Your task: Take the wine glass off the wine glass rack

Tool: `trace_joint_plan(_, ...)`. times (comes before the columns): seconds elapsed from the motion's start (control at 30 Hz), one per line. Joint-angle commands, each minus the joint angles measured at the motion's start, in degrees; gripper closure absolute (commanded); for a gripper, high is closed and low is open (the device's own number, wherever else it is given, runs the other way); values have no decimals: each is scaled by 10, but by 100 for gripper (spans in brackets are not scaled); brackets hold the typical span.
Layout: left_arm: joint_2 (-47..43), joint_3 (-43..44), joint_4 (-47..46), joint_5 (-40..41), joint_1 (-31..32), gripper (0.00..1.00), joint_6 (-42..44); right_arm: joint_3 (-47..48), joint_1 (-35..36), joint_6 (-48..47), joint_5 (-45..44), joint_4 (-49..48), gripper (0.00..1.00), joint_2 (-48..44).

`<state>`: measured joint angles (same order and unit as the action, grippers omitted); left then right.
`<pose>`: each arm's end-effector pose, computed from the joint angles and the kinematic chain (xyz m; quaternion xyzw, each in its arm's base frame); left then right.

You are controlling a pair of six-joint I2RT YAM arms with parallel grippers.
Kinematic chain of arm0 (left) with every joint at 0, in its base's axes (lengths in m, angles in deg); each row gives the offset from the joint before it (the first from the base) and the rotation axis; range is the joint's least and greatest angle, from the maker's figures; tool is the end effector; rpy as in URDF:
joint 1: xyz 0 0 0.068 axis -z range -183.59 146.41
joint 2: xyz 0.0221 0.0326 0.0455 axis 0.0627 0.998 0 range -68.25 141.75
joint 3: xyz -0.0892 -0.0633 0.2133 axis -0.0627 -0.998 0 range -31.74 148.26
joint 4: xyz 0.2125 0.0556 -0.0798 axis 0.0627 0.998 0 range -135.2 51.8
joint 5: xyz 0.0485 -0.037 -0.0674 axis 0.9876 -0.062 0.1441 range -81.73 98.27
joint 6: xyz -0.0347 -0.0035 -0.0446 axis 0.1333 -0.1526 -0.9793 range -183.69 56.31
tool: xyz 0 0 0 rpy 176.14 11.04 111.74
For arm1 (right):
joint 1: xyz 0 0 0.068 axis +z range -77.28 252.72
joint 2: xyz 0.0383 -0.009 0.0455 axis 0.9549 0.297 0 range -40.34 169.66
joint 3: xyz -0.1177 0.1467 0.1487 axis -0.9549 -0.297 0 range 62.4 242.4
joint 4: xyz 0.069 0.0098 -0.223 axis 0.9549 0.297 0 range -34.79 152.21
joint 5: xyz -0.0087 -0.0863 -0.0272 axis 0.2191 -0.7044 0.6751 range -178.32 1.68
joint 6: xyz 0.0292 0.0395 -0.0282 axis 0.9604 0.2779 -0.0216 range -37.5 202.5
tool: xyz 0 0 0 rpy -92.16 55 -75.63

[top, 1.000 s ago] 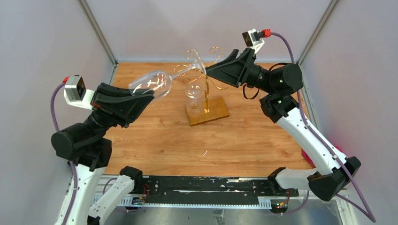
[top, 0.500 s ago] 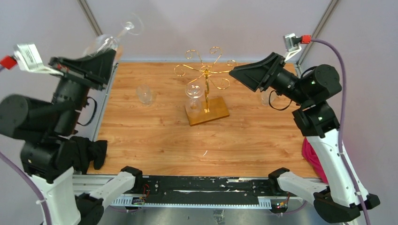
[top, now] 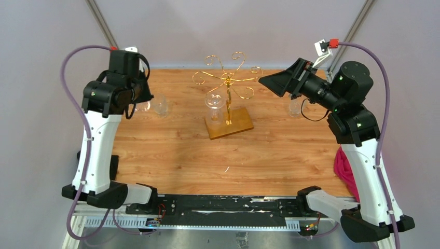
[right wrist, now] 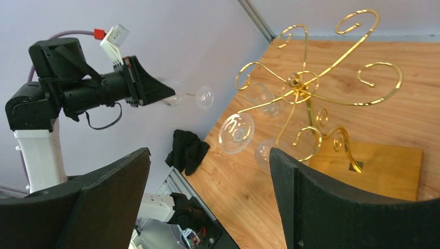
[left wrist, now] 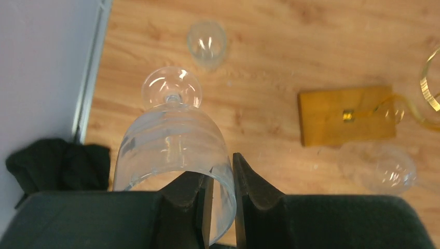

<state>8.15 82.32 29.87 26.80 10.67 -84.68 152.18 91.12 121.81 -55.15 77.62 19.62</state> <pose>0.1856 -0.0341 0.4479 -0.1231 0.8792 0.0052 0.4603 0.1526 0.0735 0.4852 -0.0961 0.6609 0.5125 0.5398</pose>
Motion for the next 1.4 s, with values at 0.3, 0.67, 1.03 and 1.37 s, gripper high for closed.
trace_joint_plan(0.3,-49,-312,-169,-208,-62,100,-14,-34,-60,-23,70,25,10,9)
trace_joint_plan(0.67,44,-370,-260,-221,-127,100,-1,-68,-74,-26,68,11,9,6)
trace_joint_plan(1.03,112,-351,-268,-209,-141,100,18,-96,-79,-10,73,-18,9,10)
trace_joint_plan(1.37,97,-404,-288,-197,-157,89,11,-106,-80,-1,81,-27,9,5)
